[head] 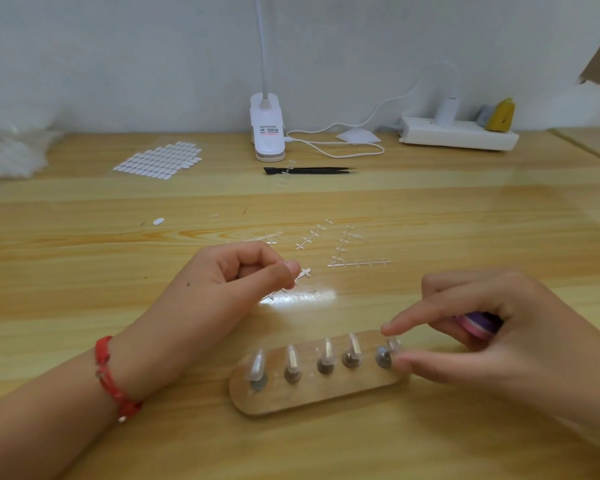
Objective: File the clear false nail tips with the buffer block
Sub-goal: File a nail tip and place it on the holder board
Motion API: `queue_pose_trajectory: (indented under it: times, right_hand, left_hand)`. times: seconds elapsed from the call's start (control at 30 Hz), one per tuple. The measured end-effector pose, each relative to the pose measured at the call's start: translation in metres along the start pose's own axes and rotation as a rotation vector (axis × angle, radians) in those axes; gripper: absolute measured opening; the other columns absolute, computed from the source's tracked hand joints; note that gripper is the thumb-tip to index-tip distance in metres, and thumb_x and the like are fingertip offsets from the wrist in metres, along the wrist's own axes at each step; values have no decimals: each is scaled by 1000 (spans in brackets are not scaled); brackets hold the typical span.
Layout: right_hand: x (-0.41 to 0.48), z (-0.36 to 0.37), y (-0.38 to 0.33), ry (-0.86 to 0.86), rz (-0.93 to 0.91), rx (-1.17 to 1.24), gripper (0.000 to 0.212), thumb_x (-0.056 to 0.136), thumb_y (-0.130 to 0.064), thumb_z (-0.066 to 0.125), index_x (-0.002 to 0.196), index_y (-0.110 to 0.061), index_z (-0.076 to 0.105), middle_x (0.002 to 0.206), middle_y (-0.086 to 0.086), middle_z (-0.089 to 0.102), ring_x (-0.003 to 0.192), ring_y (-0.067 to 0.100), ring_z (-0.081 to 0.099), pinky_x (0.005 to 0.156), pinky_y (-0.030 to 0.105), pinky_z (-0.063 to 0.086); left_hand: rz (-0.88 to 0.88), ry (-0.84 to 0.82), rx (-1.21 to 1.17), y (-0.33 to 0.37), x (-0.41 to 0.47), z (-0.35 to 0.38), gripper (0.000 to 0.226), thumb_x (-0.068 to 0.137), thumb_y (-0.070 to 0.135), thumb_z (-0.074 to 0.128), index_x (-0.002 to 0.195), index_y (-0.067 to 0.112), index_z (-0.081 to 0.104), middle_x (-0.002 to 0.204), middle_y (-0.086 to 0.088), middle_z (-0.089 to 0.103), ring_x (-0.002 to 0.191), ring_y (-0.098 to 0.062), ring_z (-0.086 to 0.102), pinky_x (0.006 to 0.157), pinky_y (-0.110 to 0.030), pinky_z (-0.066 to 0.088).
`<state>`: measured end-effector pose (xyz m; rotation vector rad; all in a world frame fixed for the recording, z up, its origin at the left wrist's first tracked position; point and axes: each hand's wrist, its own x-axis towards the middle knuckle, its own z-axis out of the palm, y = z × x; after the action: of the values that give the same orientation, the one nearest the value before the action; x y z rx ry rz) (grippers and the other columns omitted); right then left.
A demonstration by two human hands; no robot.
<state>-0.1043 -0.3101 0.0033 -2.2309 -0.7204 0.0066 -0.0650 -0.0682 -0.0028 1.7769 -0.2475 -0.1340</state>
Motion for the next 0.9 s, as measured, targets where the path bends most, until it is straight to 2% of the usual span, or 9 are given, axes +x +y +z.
queue_pose_trajectory:
  times: [0.17, 0.47, 0.73, 0.9]
  right_hand:
    - [1, 0, -3, 6, 0, 12, 21, 69, -52, 75, 90, -47, 75, 62, -2, 45, 51, 0, 36, 49, 10, 27]
    - [2, 0, -3, -12, 5, 1, 20, 69, -50, 75, 88, -45, 75, 62, -3, 45, 52, 0, 38, 50, 8, 27]
    - [0, 3, -3, -31, 66, -40, 18, 71, -56, 70, 87, -49, 70, 57, -2, 36, 48, 8, 30, 49, 10, 26]
    - [-2, 2, -3, -63, 129, -22, 30, 66, -63, 70, 95, -54, 69, 55, -7, 29, 49, 8, 26, 52, 17, 24]
  left_hand:
    - [1, -6, -12, 0, 0, -1, 22, 75, 29, 62, 66, 9, 61, 36, 14, 43, 35, 3, 40, 42, -3, 30]
    - [-2, -15, -6, -1, 0, 0, 21, 81, 24, 61, 67, 7, 61, 34, 14, 43, 33, 4, 40, 41, -2, 30]
    - [-1, -12, -4, 0, 0, 0, 20, 82, 21, 61, 68, 6, 61, 35, 14, 43, 34, 4, 41, 42, -2, 31]
    - [2, -10, 3, -1, 0, 0, 21, 82, 22, 61, 68, 7, 61, 35, 15, 43, 34, 5, 41, 42, -2, 30]
